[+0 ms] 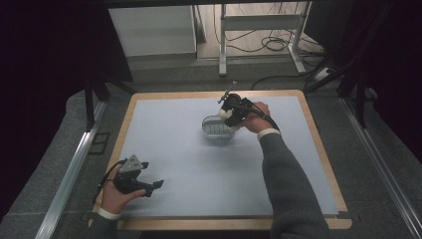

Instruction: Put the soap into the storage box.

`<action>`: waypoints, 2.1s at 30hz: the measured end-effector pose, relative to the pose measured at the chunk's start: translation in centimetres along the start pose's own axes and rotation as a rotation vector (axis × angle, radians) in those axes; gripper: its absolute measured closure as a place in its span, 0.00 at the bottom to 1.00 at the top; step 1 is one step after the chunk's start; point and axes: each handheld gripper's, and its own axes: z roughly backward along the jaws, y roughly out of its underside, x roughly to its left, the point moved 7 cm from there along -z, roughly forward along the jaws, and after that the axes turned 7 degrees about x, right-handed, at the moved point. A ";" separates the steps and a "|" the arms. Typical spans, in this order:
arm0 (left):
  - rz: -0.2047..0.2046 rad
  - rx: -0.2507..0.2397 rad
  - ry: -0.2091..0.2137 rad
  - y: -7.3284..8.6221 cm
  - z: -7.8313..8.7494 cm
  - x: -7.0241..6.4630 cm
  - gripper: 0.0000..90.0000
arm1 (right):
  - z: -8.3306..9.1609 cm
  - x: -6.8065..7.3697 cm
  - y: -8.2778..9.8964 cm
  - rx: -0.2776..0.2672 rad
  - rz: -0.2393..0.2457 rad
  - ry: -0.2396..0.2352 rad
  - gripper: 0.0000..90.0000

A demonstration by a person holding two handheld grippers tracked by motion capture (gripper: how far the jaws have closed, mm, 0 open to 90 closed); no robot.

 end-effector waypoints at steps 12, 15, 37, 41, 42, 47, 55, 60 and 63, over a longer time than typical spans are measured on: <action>-0.008 0.008 -0.006 0.1 0.0 0.1 0.11 | -0.9 0.4 -1.4 0.012 0.048 -0.009 0.55; 0.007 -0.006 0.005 0.1 0.0 0.1 0.11 | -1.7 0.5 -1.5 0.025 0.068 -0.001 0.55; 0.043 -0.021 0.010 0.4 0.4 0.9 0.11 | -5.2 1.8 -1.5 0.016 0.096 -0.031 0.48; 0.042 -0.021 0.009 0.4 0.4 0.9 0.11 | -5.0 1.9 -1.5 -0.010 0.078 -0.038 0.46; 0.043 -0.022 0.008 0.4 0.4 0.9 0.11 | -4.9 1.9 -1.4 -0.017 0.069 -0.044 0.46; 0.040 -0.023 0.007 0.4 0.3 0.8 0.11 | -4.2 1.7 -1.5 -0.062 0.042 -0.036 0.44; 0.036 -0.017 0.005 0.4 0.2 0.7 0.11 | -2.2 1.1 -1.2 -0.137 -0.020 -0.023 0.44; 0.033 -0.013 0.004 0.4 0.2 0.7 0.11 | -1.3 1.0 -0.5 -0.169 -0.063 -0.021 0.43; 0.032 -0.013 0.004 0.4 0.2 0.7 0.11 | -0.9 0.7 0.2 -0.191 -0.096 -0.022 0.43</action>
